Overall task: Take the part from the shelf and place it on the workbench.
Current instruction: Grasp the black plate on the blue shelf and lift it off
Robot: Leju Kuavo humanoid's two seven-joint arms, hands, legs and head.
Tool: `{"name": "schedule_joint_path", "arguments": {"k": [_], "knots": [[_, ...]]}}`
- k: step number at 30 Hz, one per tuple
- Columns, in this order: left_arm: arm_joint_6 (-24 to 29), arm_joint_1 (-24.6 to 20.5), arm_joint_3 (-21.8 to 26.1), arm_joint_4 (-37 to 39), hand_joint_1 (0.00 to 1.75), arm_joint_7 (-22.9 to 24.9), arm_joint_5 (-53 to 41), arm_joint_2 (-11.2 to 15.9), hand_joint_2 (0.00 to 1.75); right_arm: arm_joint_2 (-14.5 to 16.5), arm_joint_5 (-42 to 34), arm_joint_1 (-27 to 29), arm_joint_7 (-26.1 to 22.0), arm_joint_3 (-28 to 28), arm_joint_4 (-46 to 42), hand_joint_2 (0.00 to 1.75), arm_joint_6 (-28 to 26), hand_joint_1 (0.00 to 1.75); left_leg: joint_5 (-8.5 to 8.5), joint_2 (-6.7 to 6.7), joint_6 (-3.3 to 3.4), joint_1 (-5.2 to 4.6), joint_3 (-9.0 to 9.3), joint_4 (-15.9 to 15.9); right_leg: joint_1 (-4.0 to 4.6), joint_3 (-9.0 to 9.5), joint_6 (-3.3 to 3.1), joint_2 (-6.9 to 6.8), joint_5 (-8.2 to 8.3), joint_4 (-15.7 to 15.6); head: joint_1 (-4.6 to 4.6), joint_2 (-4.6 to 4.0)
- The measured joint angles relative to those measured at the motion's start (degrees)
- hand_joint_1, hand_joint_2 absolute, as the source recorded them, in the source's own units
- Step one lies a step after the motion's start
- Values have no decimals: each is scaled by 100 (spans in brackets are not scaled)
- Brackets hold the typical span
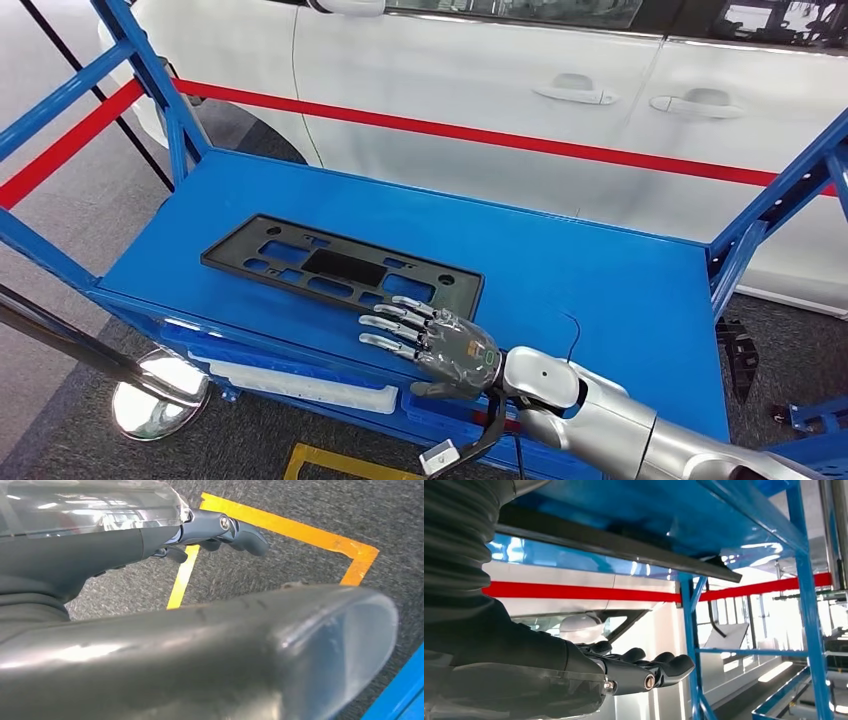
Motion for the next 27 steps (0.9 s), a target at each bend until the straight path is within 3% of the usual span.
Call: {"name": "schedule_joint_path", "arguments": {"k": [1, 3, 5, 8, 10, 11, 13, 14, 15, 16, 17, 18, 20, 21, 24, 25, 27], "knots": [[1, 2, 1, 0, 0, 0, -2, -1, 0, 0, 20, 6, 7, 23, 15, 175, -4, 0, 134, 0, 4, 0, 49, -130, 1, 7, 1, 2, -3, 1, 0, 0], [2, -3, 1, 0, 0, 1, -10, 2, 0, 0, 85, 4, 41, 62, 46, 175, -16, 0, 561, -26, 41, 0, 417, -931, 0, 30, 16, 9, -17, 3, -1, 0], [2, -9, 0, 0, 0, 10, -25, 4, 0, -1, 148, -11, 98, 104, 88, 175, -29, 0, 815, -75, 116, -22, 717, -1597, 18, 45, 63, 29, -37, 17, -1, 0], [1, -11, -3, 0, 0, 35, -58, 3, 0, -2, 208, -50, 169, 157, 199, 175, -70, 0, 851, -89, 229, -50, 758, -1737, 29, 51, 156, 36, -44, 13, 0, 0], [-2, -26, -4, 0, 0, 46, -67, -4, 0, 2, 220, -71, 188, 178, 269, 175, -92, 0, 892, -97, 309, -19, 788, -1785, 12, 5, 201, 69, -149, 125, 1, 0], [-2, -39, -5, 0, 0, 48, -71, -7, 0, 4, 220, -77, 190, 191, 300, 175, -98, 0, 911, -101, 339, -1, 800, -1808, -4, -83, 216, 100, -287, 335, 1, 0], [-3, -55, -7, 0, 0, 51, -87, -8, 0, 8, 223, -78, 191, 226, 369, 175, -107, 0, 922, -112, 363, 0, 797, -1813, -49, -391, 242, 153, -652, 1057, 1, 0], [-4, -57, -8, 0, 0, 55, -100, -8, 0, 8, 228, -75, 191, 246, 411, 175, -110, 0, 922, -119, 364, -4, 795, -1811, -67, -552, 259, 162, -777, 1418, 1, 0], [-7, -57, -9, 0, 0, 60, -116, -8, 0, 9, 234, -74, 191, 266, 455, 175, -117, 0, 921, -129, 364, -8, 794, -1807, -80, -644, 272, 164, -798, 1619, 1, 0], [-11, -58, -11, 0, 0, 66, -134, -8, 0, 9, 244, -76, 191, 286, 500, 175, -132, 0, 920, -139, 361, -9, 795, -1801, -90, -643, 279, 163, -712, 1616, 1, 0], [-17, -61, -14, 0, 0, 73, -149, -8, 0, 9, 254, -81, 191, 303, 544, 175, -155, 0, 916, -149, 357, -8, 797, -1793, -98, -549, 277, 160, -544, 1411, 1, 0], [-24, -66, -18, 0, 0, 78, -169, -8, 0, 9, 264, -93, 193, 322, 591, 175, -197, 0, 909, -160, 346, -9, 801, -1780, -102, -367, 261, 137, -317, 1016, 1, -1], [-33, -75, -24, 0, 0, 91, -210, -9, 0, 9, 271, -156, 214, 357, 678, 175, -317, 0, 899, -167, 305, -27, 770, -1752, -69, -46, 218, 12, -73, 331, 1, -1], [-36, -77, -29, 0, 0, 96, -231, -9, 0, 10, 253, -208, 242, 371, 718, 175, -395, 0, 903, -164, 274, -37, 742, -1740, -43, 34, 197, -45, -36, 127, 0, -1], [-36, -84, -59, 0, 0, 105, -296, -6, 0, 10, 143, -383, 360, 381, 803, 175, -580, 0, 915, -135, 170, -45, 688, -1709, -15, 15, 137, -74, -44, 49, 0, 0], [-37, -92, -75, 0, 0, 105, -321, 0, 0, 3, 118, -444, 392, 378, 830, 175, -613, 0, 864, -119, 133, -42, 666, -1647, -29, 17, 104, -88, -29, 32, 0, 0], [-47, -122, -121, 0, 0, 102, -370, 12, 0, -30, 117, -565, 458, 371, 887, 175, -658, 0, 561, -71, 58, -34, 467, -1179, -50, 20, 40, -135, -2, -2, 0, 0]]}}
